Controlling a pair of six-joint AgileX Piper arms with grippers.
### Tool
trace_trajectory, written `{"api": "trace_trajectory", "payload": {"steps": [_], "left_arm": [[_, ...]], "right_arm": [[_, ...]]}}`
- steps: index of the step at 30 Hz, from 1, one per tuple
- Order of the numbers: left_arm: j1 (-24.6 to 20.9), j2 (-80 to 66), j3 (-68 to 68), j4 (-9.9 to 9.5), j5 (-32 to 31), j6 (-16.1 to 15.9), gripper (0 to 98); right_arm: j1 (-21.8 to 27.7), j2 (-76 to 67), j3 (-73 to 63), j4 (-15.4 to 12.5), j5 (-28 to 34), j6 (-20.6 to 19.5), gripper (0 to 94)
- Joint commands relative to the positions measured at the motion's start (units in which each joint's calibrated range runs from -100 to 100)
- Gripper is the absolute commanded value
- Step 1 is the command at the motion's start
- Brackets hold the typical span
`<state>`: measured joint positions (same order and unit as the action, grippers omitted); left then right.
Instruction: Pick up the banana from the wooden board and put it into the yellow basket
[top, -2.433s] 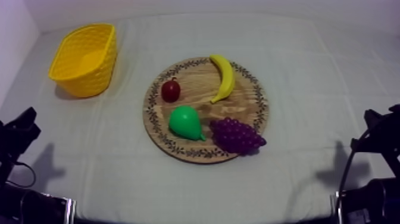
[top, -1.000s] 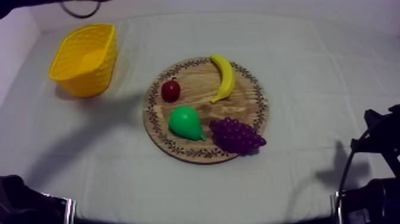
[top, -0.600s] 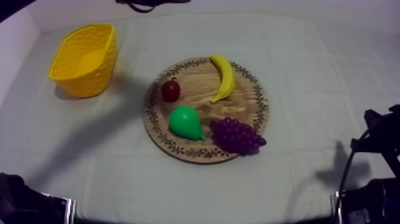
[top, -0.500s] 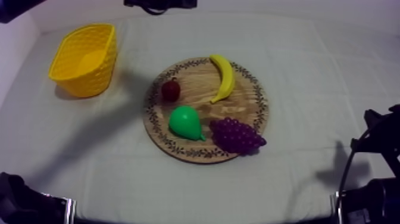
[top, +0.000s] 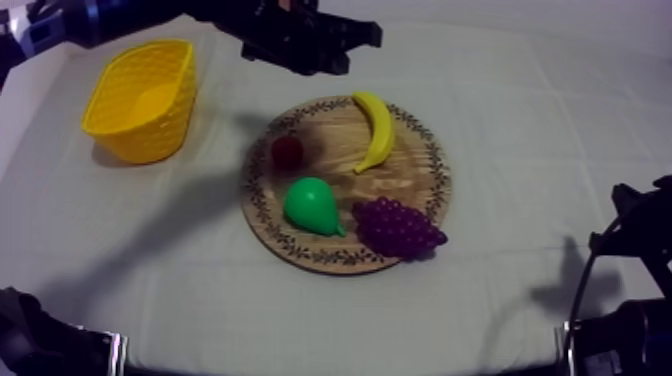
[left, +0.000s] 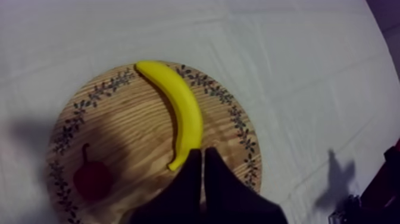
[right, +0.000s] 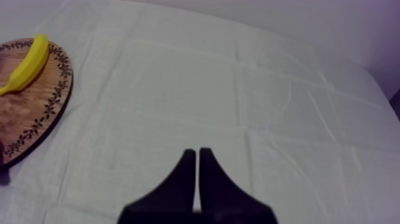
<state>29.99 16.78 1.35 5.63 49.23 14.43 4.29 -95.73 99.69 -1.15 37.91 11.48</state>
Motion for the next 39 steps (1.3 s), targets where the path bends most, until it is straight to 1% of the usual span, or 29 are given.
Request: {"api": "trace_trajectory", "payload": {"steps": [1,3,4,5,6,7,10,11,13,16,18,24,27,30,35,39], "left_arm": [[0.35,0.62,0.56,-0.23,-0.72,0.21,0.7],[0.70,1.14,1.34,-0.44,-1.66,0.38,1.6],[0.84,1.36,1.74,-0.52,-1.98,0.55,3.8],[0.94,1.59,2.08,-0.58,-2.21,0.77,6.4],[1.01,1.81,2.43,-0.62,-2.29,1.18,11.7],[1.02,2.01,2.67,-0.65,-2.21,1.68,21.5],[1.02,2.50,2.80,-1.02,-1.34,2.86,55.8],[1.09,2.60,2.66,-1.30,-0.81,3.31,63.2],[1.36,2.74,2.13,-2.04,0.01,4.04,70.4],[1.94,2.81,1.51,-3.31,0.60,5.47,72.8],[2.23,2.82,1.31,-3.84,0.84,6.11,73.3],[2.35,3.64,0.69,-4.11,1.48,6.35,73.4],[2.20,5.12,-0.80,-3.75,2.27,5.88,73.1],[2.02,7.93,-4.51,-3.03,4.52,5.05,72.3],[1.63,14.64,-13.69,-1.44,10.19,3.13,71.3],[1.29,20.82,-22.14,-0.80,16.11,2.29,70.1]], "right_arm": [[0.00,-0.02,-0.03,0.01,-0.01,0.02,0.3],[0.00,-0.02,-0.03,0.01,-0.01,0.02,0.3],[0.00,-0.02,-0.03,0.01,-0.01,0.02,0.3],[0.00,-0.02,-0.03,0.01,-0.01,0.02,0.3],[0.00,-0.02,-0.03,0.01,-0.01,0.02,0.3],[0.00,-0.02,-0.03,0.01,-0.01,0.02,0.3],[0.00,-0.02,-0.03,0.01,-0.01,0.02,0.3],[0.00,-0.02,-0.03,0.01,-0.01,0.02,0.3],[0.00,-0.02,-0.03,0.01,-0.01,0.02,0.3],[0.00,-0.02,-0.03,0.01,-0.01,0.02,0.3],[0.00,-0.02,-0.03,0.01,-0.01,0.02,0.3],[0.00,-0.02,-0.03,0.01,-0.01,0.02,0.3],[0.00,-0.02,-0.03,0.01,-0.01,0.02,0.3],[0.00,-0.02,-0.03,0.01,-0.01,0.02,0.3],[0.00,-0.02,-0.03,0.01,-0.01,0.02,0.3],[0.00,-0.02,-0.03,0.01,-0.01,0.02,0.3]]}}
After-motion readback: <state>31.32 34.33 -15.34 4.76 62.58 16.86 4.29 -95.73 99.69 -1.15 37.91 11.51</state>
